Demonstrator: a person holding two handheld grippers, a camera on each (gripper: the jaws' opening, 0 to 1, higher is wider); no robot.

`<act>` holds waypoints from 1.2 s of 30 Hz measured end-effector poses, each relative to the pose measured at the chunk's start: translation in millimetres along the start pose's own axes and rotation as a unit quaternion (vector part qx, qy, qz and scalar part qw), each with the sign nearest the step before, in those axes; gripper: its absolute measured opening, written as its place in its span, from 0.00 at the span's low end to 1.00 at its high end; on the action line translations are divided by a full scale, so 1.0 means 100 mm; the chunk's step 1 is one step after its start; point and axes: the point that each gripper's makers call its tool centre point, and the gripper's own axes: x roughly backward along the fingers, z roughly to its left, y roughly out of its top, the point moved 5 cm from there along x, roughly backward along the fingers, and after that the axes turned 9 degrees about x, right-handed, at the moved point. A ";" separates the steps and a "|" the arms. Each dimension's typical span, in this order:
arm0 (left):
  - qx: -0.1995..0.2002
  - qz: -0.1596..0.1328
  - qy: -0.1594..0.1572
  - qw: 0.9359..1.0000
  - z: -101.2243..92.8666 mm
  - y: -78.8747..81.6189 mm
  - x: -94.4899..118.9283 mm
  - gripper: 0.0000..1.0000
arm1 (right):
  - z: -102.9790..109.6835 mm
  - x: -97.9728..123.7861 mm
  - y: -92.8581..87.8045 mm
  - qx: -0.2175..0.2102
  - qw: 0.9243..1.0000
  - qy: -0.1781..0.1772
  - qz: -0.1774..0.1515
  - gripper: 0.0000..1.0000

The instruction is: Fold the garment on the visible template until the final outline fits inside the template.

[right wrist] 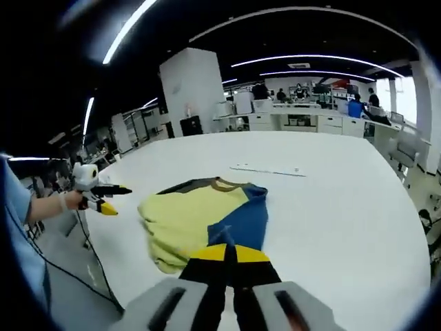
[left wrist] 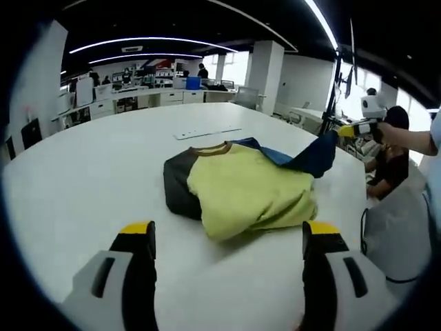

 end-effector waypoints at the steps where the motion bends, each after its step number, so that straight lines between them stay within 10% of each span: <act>1: 0.000 0.001 0.000 1.000 0.00 0.00 0.00 0.85 | -0.07 0.02 -0.03 0.000 1.000 -0.009 0.009 0.00; 36: 0.026 0.018 0.018 0.999 0.14 0.02 -0.17 0.83 | -1.96 0.00 -0.62 -0.084 0.974 -0.151 0.144 0.00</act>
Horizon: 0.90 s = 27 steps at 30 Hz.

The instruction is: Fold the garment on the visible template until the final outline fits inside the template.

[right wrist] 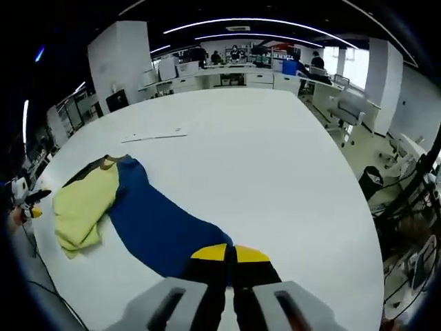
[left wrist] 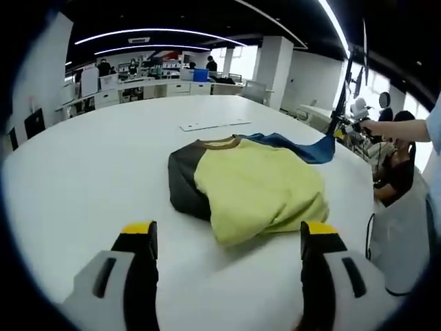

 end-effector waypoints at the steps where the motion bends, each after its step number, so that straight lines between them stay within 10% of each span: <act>1: 0.000 0.000 0.000 1.000 0.00 0.00 0.00 0.83 | -0.03 -0.02 0.01 0.001 1.000 -0.002 0.001 0.00; 27: 0.022 0.013 0.017 1.000 0.09 -0.12 -0.01 0.82 | -0.36 -0.36 0.01 -0.014 0.997 -0.067 0.046 0.00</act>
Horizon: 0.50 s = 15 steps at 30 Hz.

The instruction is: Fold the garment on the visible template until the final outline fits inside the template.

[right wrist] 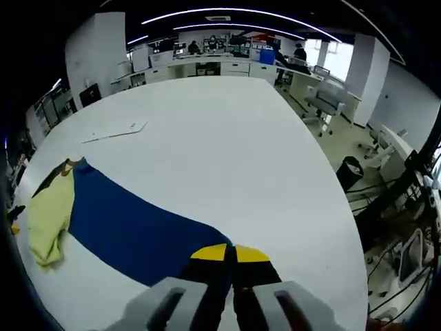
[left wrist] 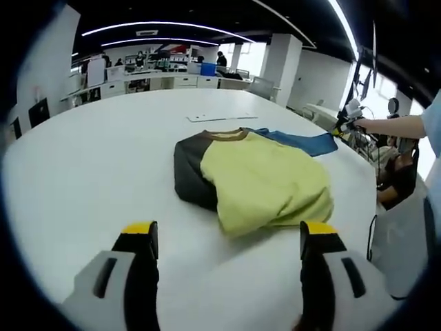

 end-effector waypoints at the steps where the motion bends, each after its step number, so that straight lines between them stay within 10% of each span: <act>1: 0.001 0.000 0.001 1.000 0.00 -0.01 0.00 0.82 | 0.00 0.00 0.00 0.001 1.000 -0.001 0.001 0.00; 11: 0.004 -0.003 0.003 1.000 0.02 -0.01 0.04 0.82 | 0.05 0.08 0.01 0.016 0.999 0.019 -0.020 0.01; 15: 0.006 -0.007 0.003 1.000 0.01 -0.01 0.05 0.82 | 0.11 0.15 0.04 0.022 0.998 0.045 -0.043 0.30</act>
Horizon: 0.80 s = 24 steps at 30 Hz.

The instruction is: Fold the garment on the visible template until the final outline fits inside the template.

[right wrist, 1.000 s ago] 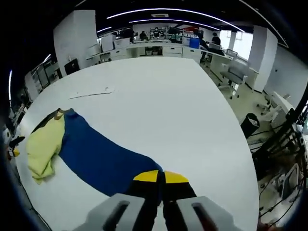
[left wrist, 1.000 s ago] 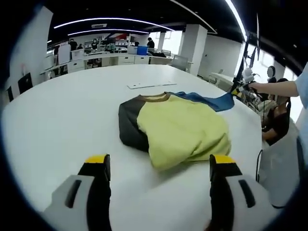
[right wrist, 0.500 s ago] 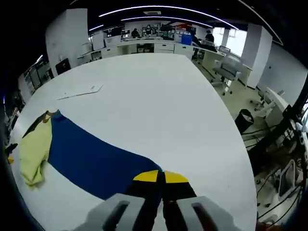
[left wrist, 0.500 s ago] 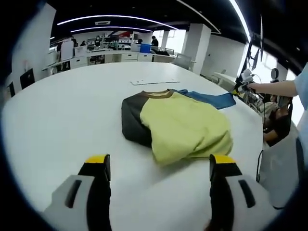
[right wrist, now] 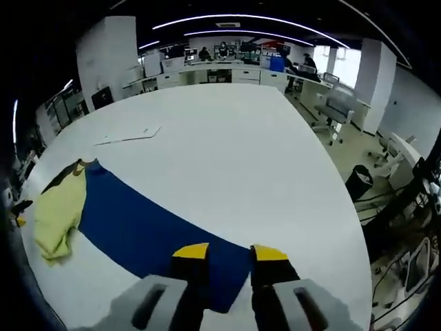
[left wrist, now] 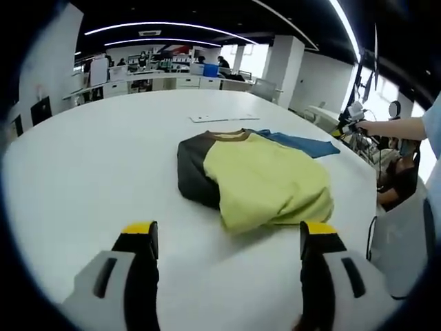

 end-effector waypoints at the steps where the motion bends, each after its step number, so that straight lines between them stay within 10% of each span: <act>1: 0.000 0.000 0.000 1.000 0.00 0.00 0.00 0.82 | 0.02 0.01 0.03 0.016 1.000 0.007 -0.014 0.35; 14: -0.002 -0.009 -0.001 1.000 0.00 0.04 0.06 0.82 | 0.48 0.25 0.13 0.088 0.985 0.103 -0.105 0.97; 24: 0.001 -0.014 -0.001 1.000 0.00 0.04 0.11 0.82 | 0.47 0.27 0.08 0.098 0.980 0.131 -0.109 1.00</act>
